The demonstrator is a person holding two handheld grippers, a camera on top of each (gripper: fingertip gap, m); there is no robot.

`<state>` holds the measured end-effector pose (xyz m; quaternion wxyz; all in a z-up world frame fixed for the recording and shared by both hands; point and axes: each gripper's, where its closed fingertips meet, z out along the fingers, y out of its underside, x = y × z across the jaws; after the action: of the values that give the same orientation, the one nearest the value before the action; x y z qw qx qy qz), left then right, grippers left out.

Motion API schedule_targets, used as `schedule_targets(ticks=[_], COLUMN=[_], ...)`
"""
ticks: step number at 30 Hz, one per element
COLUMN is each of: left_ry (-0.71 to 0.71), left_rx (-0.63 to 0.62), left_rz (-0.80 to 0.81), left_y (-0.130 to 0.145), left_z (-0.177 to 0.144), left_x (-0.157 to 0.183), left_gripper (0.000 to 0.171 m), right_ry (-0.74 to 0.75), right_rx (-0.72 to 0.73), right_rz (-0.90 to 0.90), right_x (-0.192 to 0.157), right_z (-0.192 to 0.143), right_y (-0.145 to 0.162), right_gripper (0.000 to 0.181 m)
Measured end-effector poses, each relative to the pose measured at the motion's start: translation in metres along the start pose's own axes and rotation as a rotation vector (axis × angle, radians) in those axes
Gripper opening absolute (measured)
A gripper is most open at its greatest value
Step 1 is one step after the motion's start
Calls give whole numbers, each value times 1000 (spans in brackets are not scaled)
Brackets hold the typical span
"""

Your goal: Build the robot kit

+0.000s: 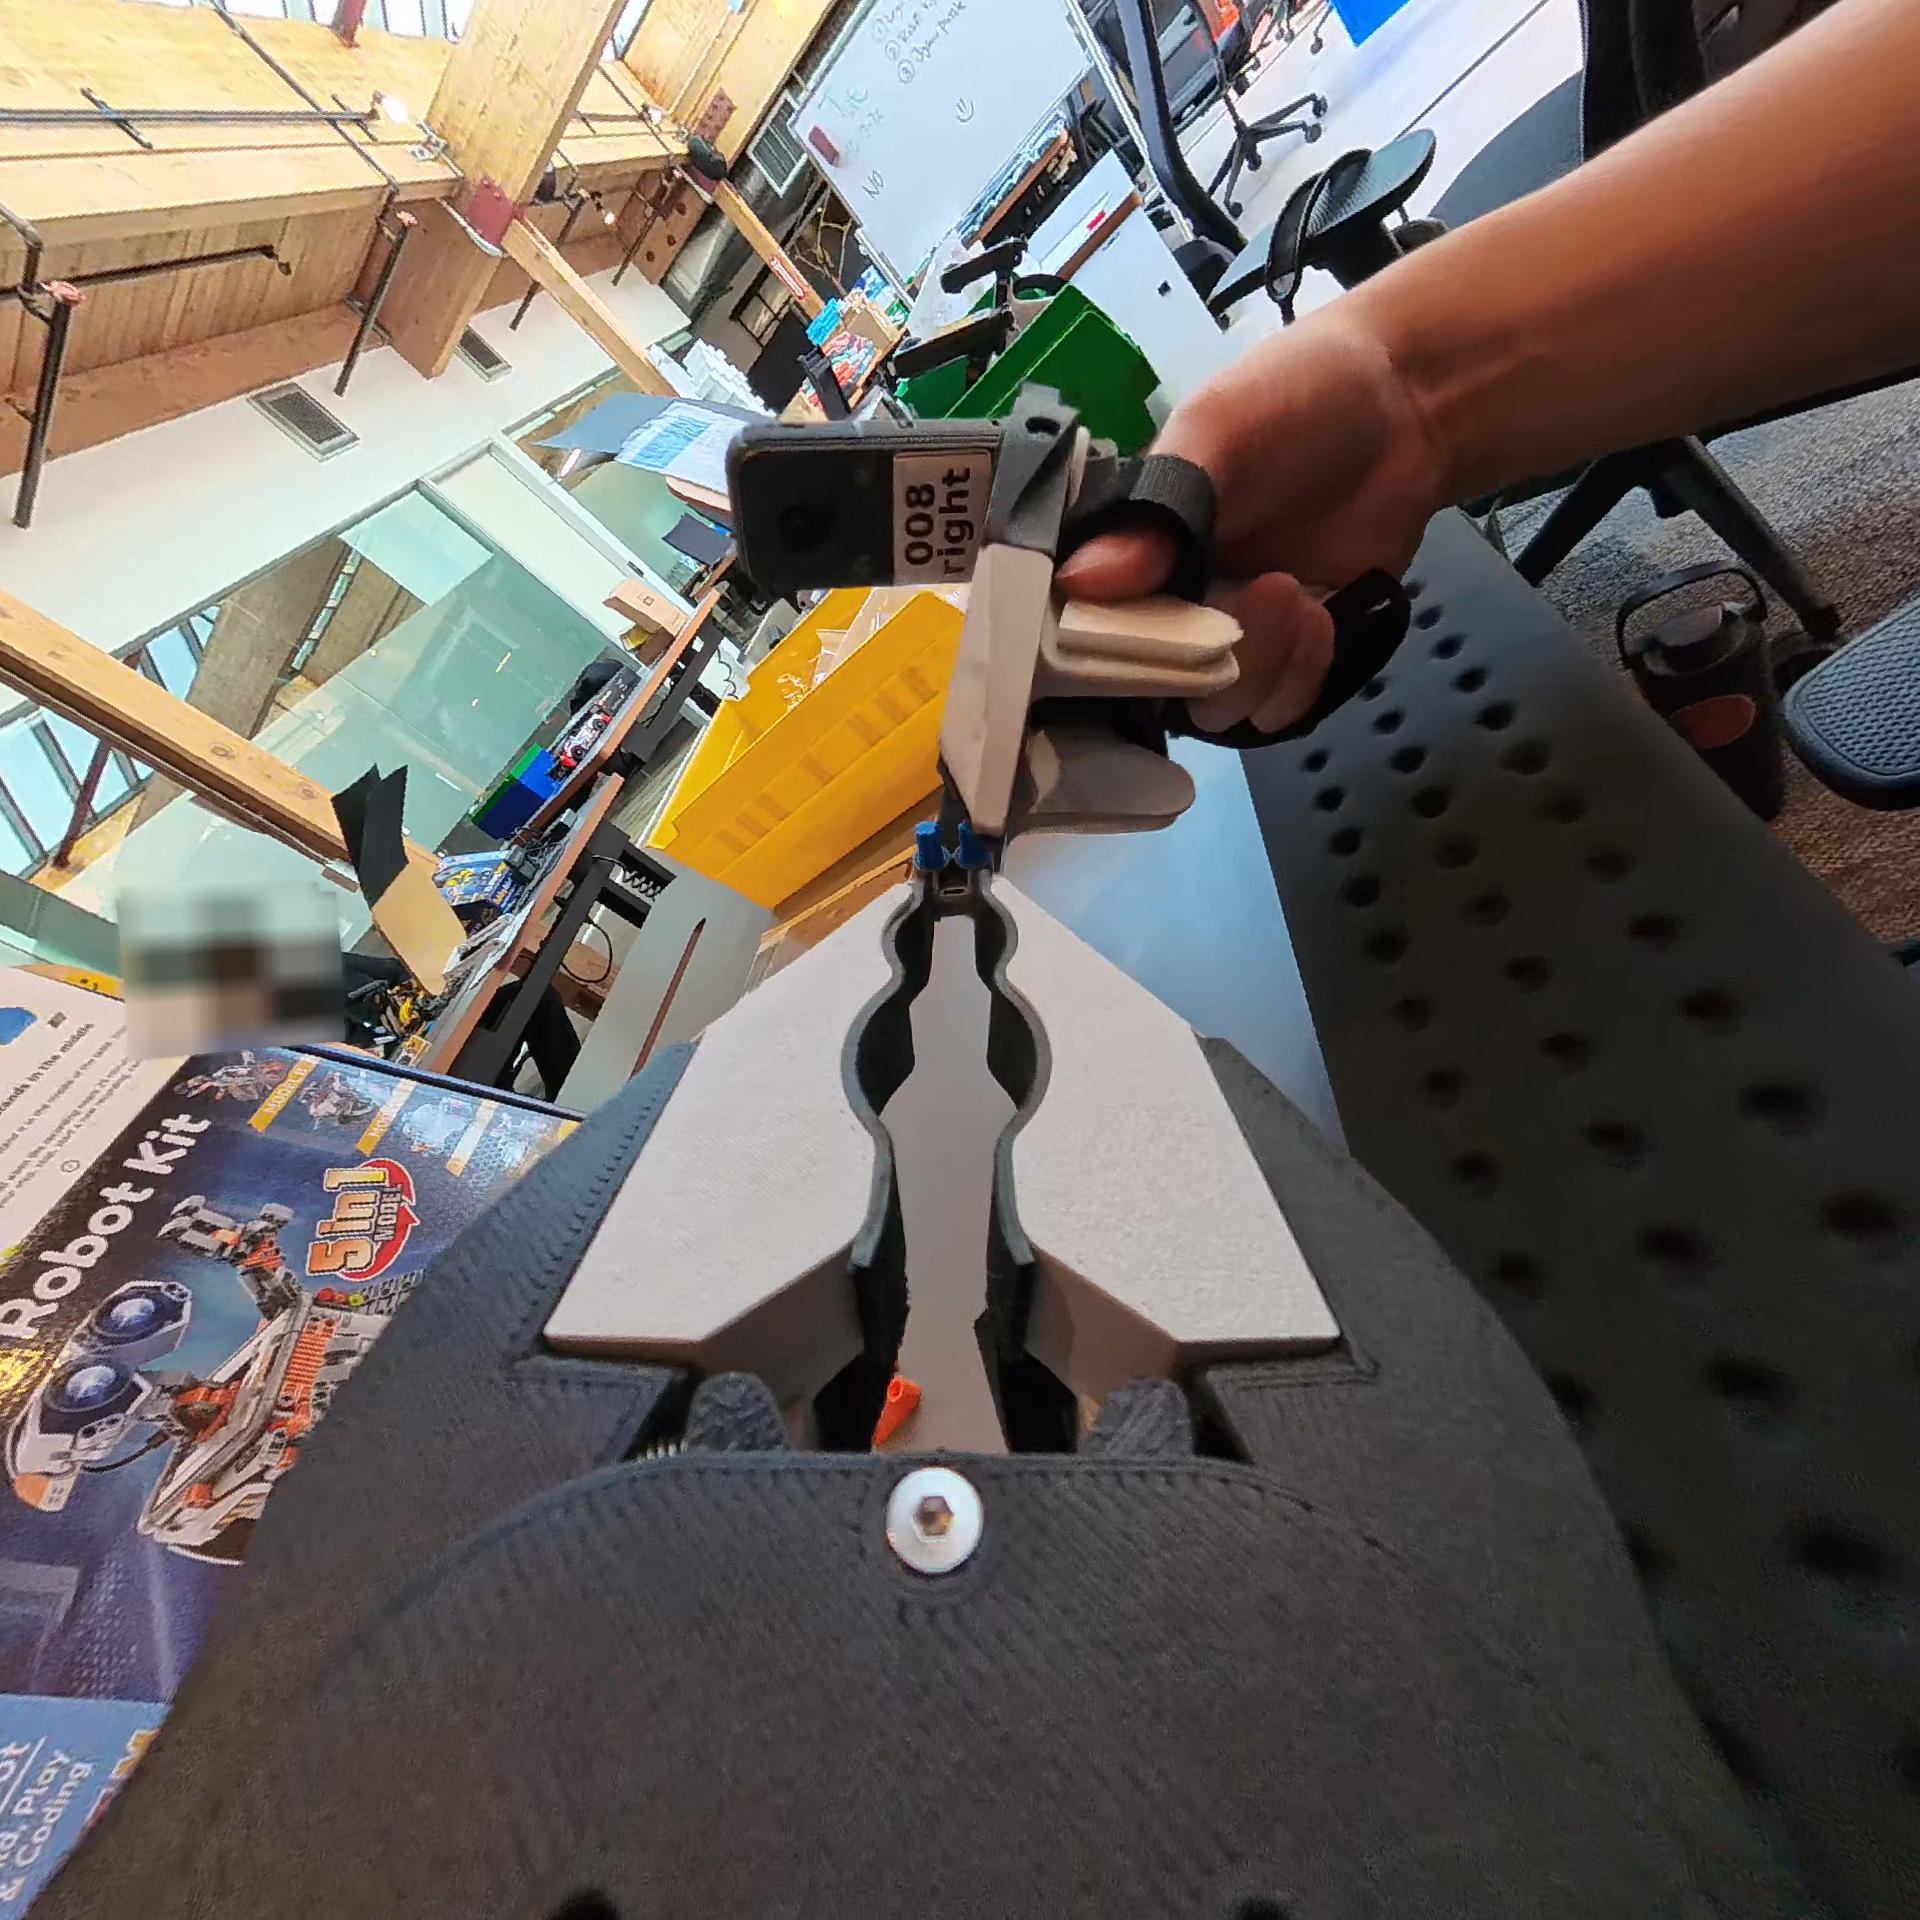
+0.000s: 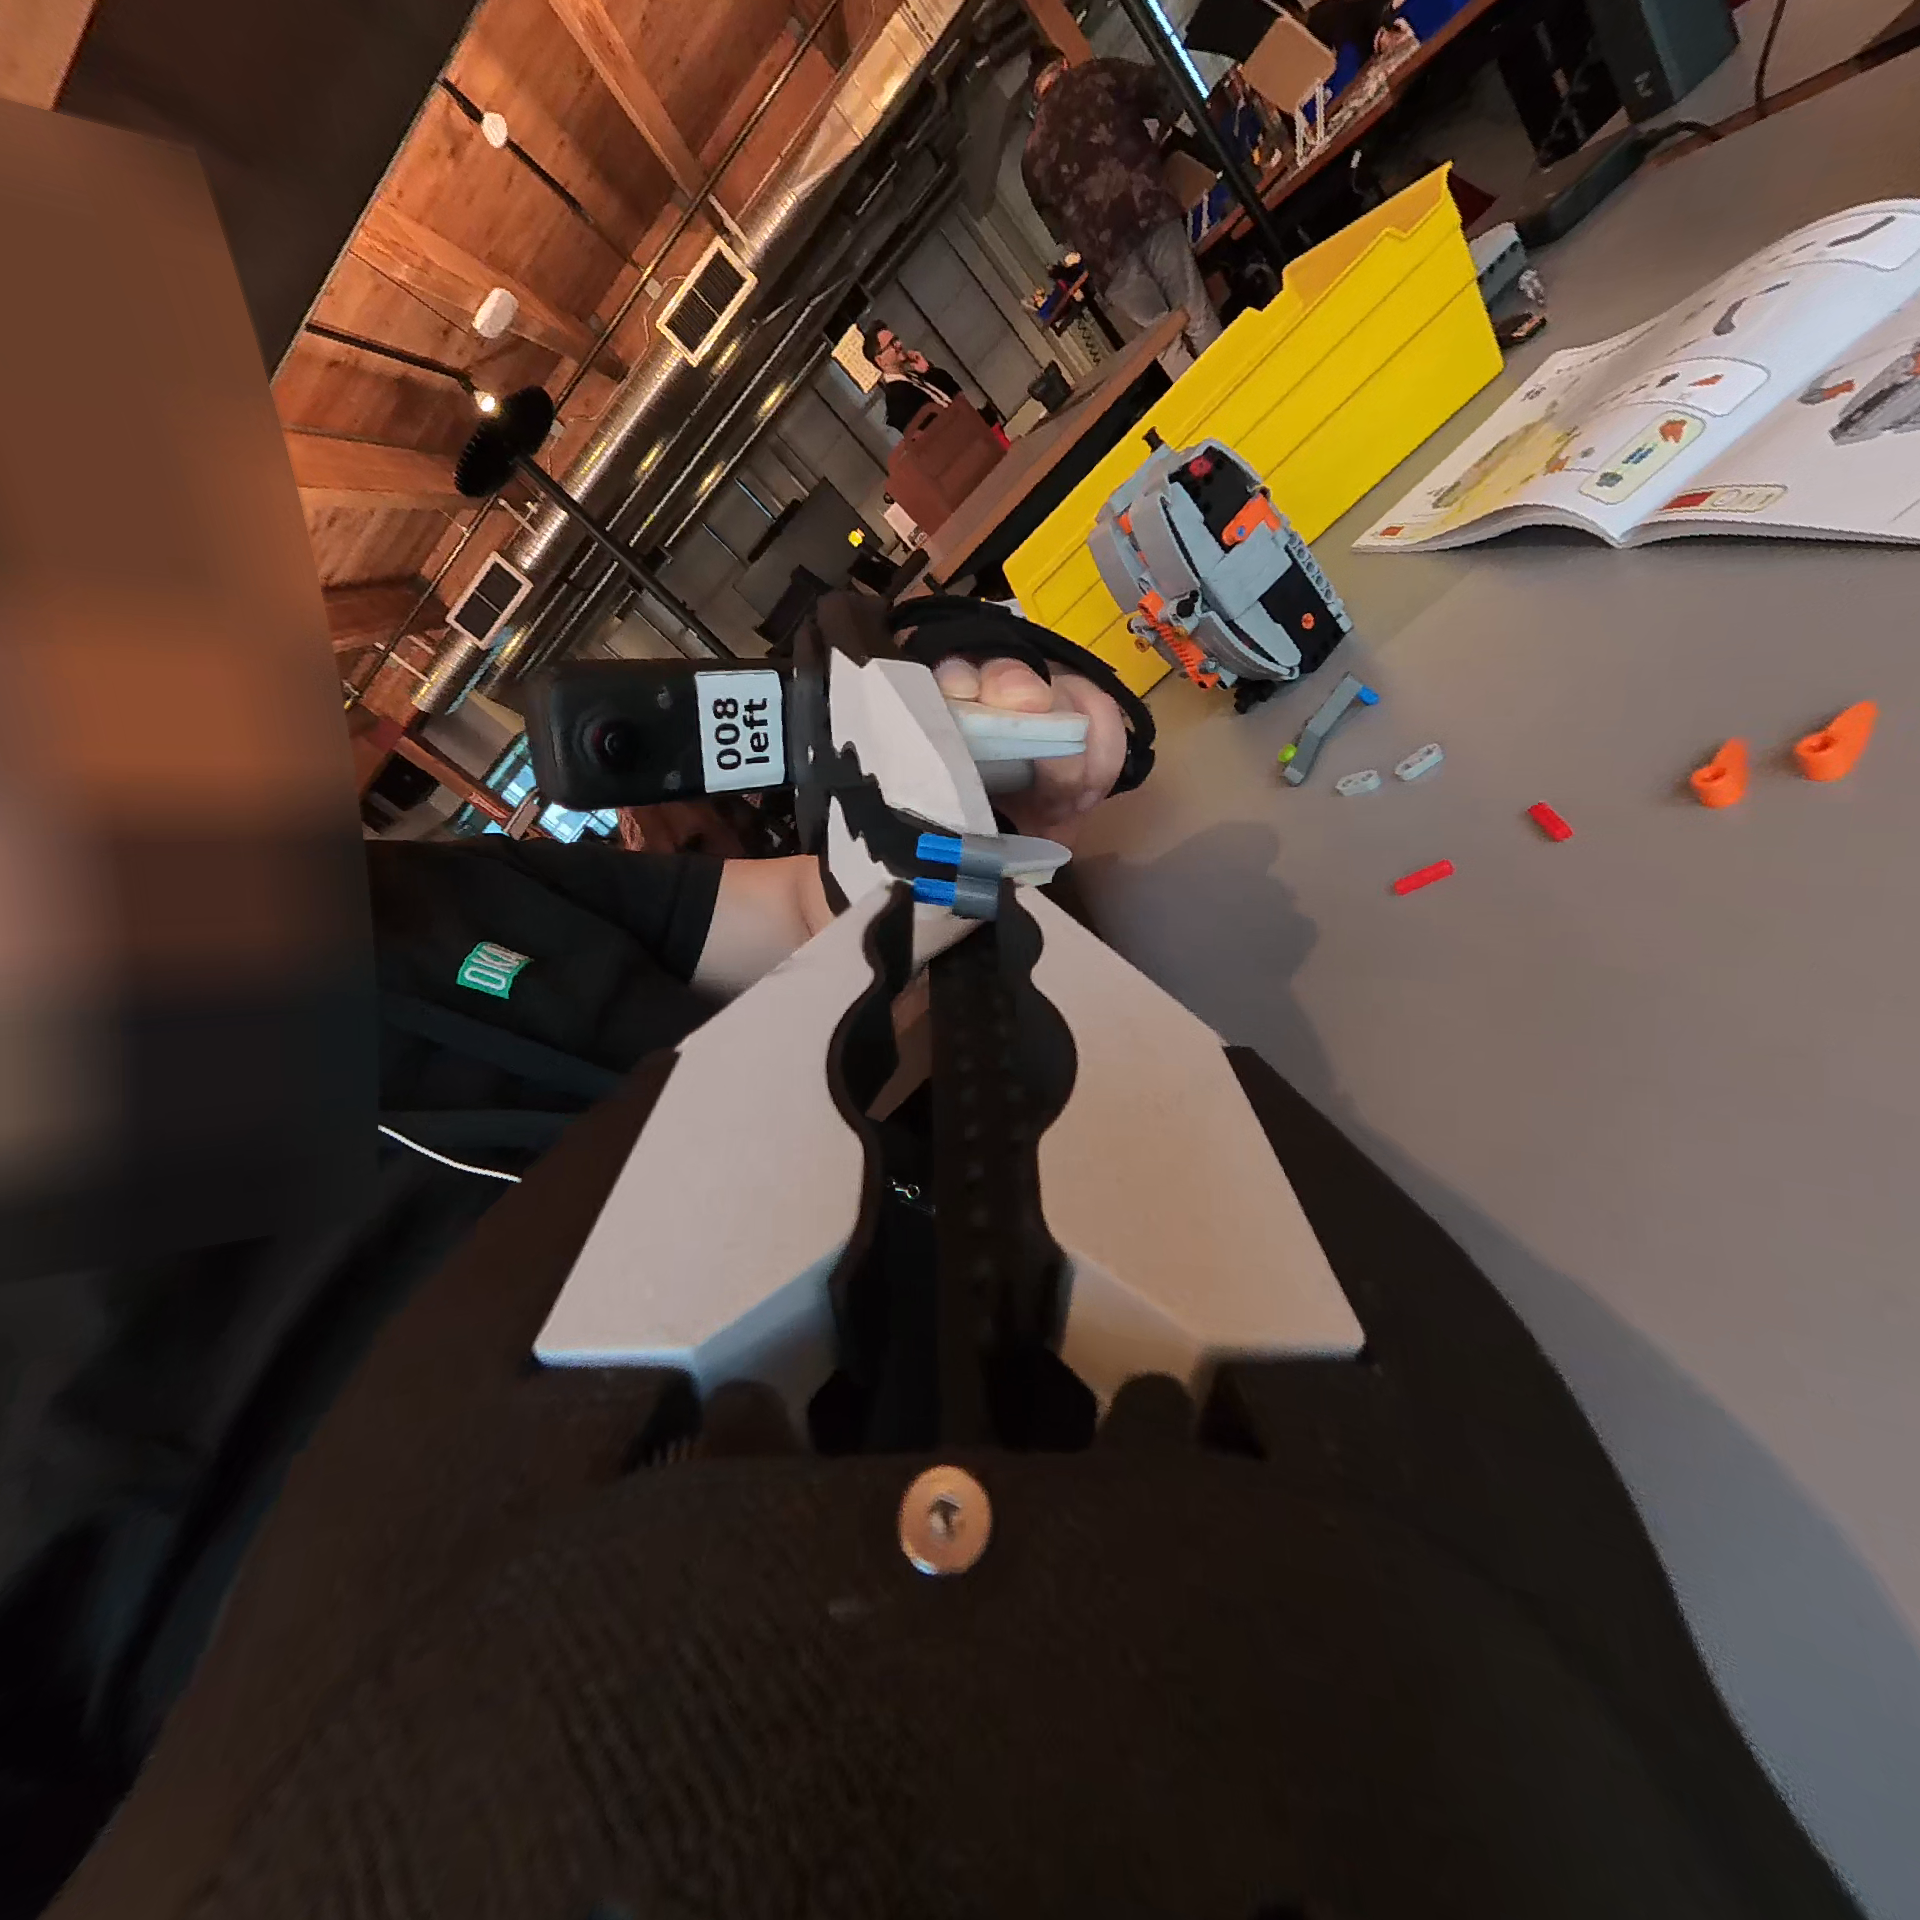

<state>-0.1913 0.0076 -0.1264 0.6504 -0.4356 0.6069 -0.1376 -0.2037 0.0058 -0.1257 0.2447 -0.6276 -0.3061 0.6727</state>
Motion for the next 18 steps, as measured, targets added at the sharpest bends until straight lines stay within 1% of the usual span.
schedule_targets(ticks=[4, 6, 7, 9, 11, 14, 16, 18], left_ry=[18, 25, 32, 72, 147, 309, 382, 381], left_rx=[-13, -18, -28, -71, -127, -239, -289, -335], left_rz=[9, -7, -15, -53, -154, -392, -518, -560], left_y=[3, 4, 7, 18, 33, 62, 76, 91], left_z=[1, 2, 3, 5, 8, 11, 10, 10], left_x=[4, 4, 3, 6, 12, 27, 33, 33], left_gripper=[6, 6, 6, 6, 6, 6, 6, 6], right_ry=[23, 49, 70, 178, 344, 530, 548, 565], right_rx=[-31, -24, -23, -35, -56, -93, -91, -85], right_rz=[-3, -15, -32, -113, -249, -439, -450, -461], right_x=[2, 5, 8, 24, 47, 72, 75, 79], right_z=[-1, -2, -2, -5, -15, -30, -32, -34], right_y=[4, 4, 4, 6, 6, 6, 3, -2], right_gripper=[15, 16, 16, 19, 37, 36, 35, 33])
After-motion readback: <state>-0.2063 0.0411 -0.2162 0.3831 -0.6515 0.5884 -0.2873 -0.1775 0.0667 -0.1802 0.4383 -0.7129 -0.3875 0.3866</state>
